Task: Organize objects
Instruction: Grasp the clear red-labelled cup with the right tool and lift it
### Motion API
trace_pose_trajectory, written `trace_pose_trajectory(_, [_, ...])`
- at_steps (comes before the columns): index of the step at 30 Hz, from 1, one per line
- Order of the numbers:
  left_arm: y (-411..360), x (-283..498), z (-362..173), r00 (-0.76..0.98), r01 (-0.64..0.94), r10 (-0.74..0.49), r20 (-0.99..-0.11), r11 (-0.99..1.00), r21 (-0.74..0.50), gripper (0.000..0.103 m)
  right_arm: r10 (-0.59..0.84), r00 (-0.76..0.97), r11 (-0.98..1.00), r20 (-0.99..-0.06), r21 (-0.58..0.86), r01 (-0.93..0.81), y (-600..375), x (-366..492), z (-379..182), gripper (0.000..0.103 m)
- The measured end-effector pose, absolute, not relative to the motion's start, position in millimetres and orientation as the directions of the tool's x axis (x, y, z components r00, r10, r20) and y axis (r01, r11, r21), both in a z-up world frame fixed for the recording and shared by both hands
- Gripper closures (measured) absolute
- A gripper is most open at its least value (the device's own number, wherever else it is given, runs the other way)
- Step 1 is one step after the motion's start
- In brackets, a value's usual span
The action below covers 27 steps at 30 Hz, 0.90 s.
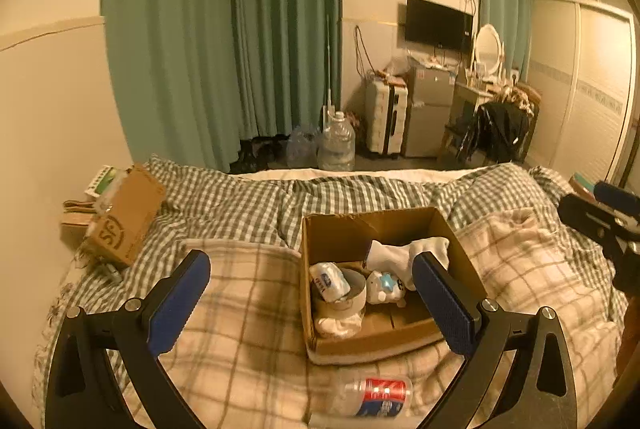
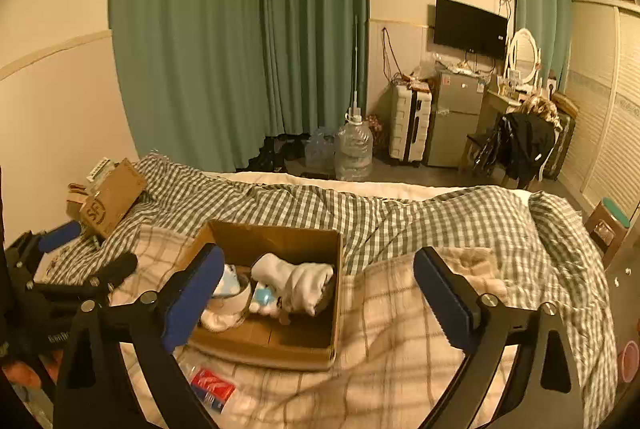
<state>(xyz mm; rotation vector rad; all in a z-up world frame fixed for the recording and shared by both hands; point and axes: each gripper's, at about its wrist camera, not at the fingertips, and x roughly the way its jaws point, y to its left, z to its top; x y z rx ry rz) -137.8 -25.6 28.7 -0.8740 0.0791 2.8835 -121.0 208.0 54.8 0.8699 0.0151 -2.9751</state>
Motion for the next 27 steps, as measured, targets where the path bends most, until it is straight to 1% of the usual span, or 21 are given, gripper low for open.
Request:
trace_pose_trajectory(1, [-28, -132, 30, -0.826, -0.138, 0.109, -0.553, -0.990, 0.011, 0.000, -0.035, -0.846, -0.999, -0.533, 0.002, 0.041, 207, -112, 56, 0.000])
trace_pose_trajectory(6, [-38, -104, 27, -0.831, -0.130, 0.109, -0.545, -0.991, 0.001, 0.000, -0.040, -0.846, -0.999, -0.531, 0.001, 0.047, 200, -80, 54, 0.000])
trace_pose_trajectory(9, [-42, -91, 17, -0.822, -0.144, 0.137, -0.553, -0.989, -0.031, 0.000, -0.037, -0.840, -0.998, -0.542, -0.017, 0.054, 192, -69, 43, 0.000])
trace_pose_trajectory(14, [-47, -88, -8, -0.801, -0.123, 0.128, -0.584, -0.991, -0.049, 0.000, -0.060, -0.813, -0.996, -0.578, -0.023, 0.090, 179, -69, 17, 0.000])
trace_pose_trajectory(18, [-52, -96, -37, -0.773, -0.090, 0.105, -0.626, -0.994, -0.056, 0.000, -0.061, -0.797, -0.993, -0.600, -0.042, 0.107, 169, -77, -4, 0.000])
trace_pose_trajectory(24, [-57, -112, -80, -0.742, -0.036, 0.024, -0.671, -0.999, 0.004, 0.000, -0.052, -0.746, -0.991, -0.664, -0.056, 0.119, 160, -95, -41, 0.000])
trace_pose_trajectory(27, [-67, -118, -97, -0.705, -0.021, 0.033, -0.709, -0.999, -0.025, 0.000, -0.043, -0.719, -0.990, -0.694, -0.066, 0.122, 155, -105, -58, 0.000])
